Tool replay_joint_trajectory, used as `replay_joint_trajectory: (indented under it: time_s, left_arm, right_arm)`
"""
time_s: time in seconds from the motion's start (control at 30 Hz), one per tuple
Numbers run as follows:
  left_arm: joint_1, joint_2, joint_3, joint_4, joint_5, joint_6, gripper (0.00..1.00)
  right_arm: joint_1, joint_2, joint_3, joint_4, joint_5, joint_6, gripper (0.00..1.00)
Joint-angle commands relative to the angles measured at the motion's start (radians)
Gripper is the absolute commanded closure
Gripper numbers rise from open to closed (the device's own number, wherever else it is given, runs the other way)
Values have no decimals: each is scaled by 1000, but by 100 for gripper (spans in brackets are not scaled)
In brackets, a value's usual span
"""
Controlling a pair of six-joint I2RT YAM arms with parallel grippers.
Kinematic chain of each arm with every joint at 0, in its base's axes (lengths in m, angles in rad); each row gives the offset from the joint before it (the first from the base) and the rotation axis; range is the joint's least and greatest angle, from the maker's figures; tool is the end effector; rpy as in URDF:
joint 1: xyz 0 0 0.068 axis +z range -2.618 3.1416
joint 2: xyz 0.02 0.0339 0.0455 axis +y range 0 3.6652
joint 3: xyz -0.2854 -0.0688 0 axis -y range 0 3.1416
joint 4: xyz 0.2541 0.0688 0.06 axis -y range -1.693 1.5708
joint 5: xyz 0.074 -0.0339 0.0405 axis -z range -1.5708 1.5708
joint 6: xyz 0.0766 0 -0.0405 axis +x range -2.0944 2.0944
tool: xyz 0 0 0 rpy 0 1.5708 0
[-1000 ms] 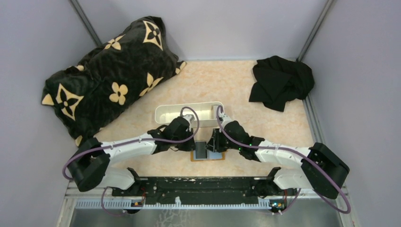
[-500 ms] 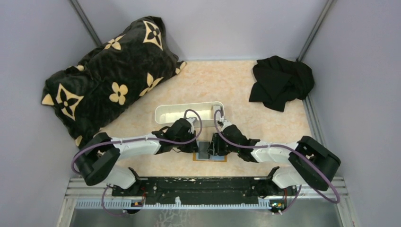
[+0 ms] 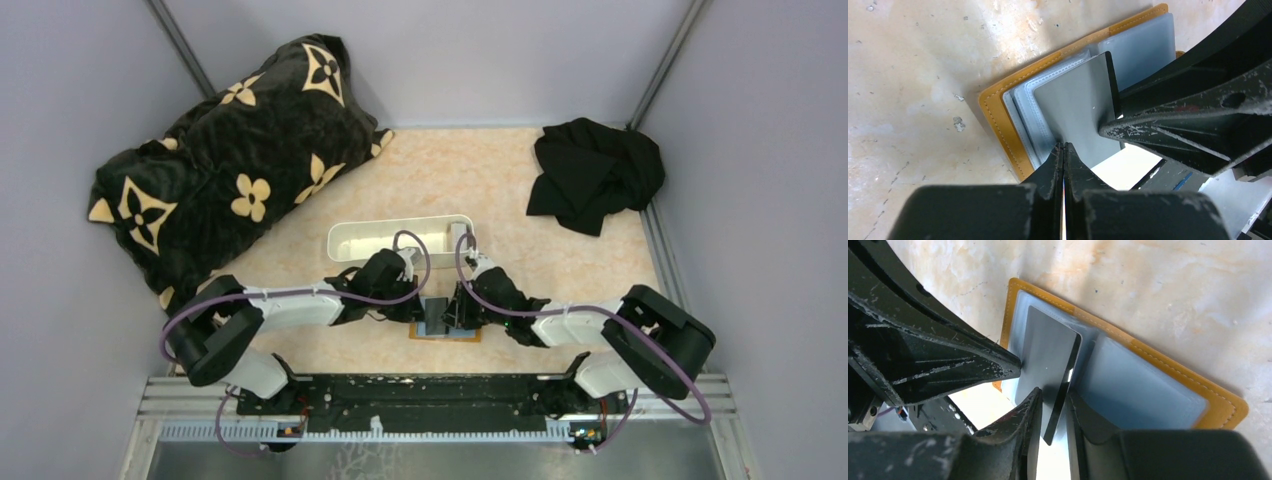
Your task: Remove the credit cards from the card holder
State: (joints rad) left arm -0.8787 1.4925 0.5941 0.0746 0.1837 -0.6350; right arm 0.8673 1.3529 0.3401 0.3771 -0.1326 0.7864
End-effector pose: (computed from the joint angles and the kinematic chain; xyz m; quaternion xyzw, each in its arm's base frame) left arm 0.1834 -0.2432 0.1271 0.1459 0.9162 -0.3116 0.2055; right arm 0.1633 0.2082 0.1193 -0.0659 0.8888 0.3709 0.2610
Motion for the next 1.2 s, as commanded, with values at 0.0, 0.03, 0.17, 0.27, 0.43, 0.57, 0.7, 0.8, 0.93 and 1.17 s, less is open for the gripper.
replay_joint_trajectory:
  time_s: [0.0,0.03,0.17,0.27,0.43,0.57,0.7,0.8,0.93,1.17]
  left_arm:
    - [-8,86,-33,-64,-45,22,100]
    - [-8,91,-32,-63,-46,23,100]
    - [-7,116,-28,-58,-47,23,100]
    - [-7,129,-28,-49,-43,20,100]
    - [-7,138,-8,-64,-52,23,100]
    - [-7,134,5,-72,-60,23,97]
    - [-6,116,9,-75,-70,20,94]
    - [-6,76,13,-78,-72,19,89]
    - [-6,-3,61,-128,-101,25,74]
    - [-4,-111,128,-188,-180,61,66]
  right_arm:
    - [12,-14,-11,51,-42,23,81]
    - [12,-29,-10,39,-41,22,84]
    - [12,-101,2,-28,-22,8,94]
    - [6,-155,5,-87,-6,-1,100]
    - [-41,-247,0,-158,-13,-23,100]
    - [-89,-312,1,-227,-21,-54,100]
    - [-124,-379,12,-304,-19,-81,100]
    - [-135,-411,40,-358,-8,-97,100]
    - [-137,-438,113,-431,10,-120,100]
    - [-139,-330,374,-598,116,-208,100]
